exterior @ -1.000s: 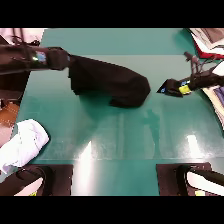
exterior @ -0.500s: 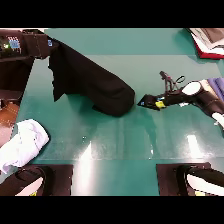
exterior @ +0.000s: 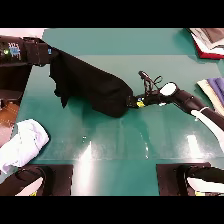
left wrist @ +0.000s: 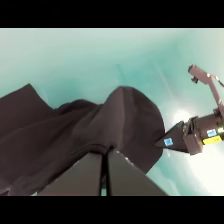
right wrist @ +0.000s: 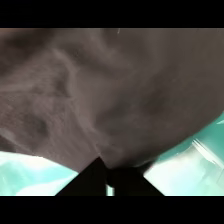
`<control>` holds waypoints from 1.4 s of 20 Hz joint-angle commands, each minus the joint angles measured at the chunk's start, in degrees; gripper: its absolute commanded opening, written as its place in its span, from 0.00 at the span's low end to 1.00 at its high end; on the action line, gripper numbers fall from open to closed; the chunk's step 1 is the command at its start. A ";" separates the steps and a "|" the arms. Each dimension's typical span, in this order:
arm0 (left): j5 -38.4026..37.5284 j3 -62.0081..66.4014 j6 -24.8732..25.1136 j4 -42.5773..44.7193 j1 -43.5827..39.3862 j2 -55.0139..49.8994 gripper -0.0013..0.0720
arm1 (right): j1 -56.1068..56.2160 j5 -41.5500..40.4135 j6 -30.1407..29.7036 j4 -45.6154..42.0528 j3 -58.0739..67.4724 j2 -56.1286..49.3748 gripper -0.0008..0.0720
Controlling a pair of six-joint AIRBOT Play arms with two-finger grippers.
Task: Fold the shirts.
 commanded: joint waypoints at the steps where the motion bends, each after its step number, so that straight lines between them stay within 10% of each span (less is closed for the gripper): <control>1: -1.27 0.07 0.26 0.85 -0.02 0.07 0.05 | 0.35 -0.74 -0.44 0.00 1.18 0.24 0.04; 10: -7.13 22.45 2.62 -0.33 -0.02 0.24 0.05 | -14.75 17.44 -0.74 -0.02 14.62 29.79 0.03; 17: -7.72 36.06 3.04 -13.49 -0.02 2.14 0.05 | -26.03 27.12 11.39 -16.48 34.01 41.38 0.03; 28: -6.93 14.25 4.52 -1.01 -0.02 -2.03 0.05 | -35.30 46.34 15.76 -17.38 39.98 23.28 0.03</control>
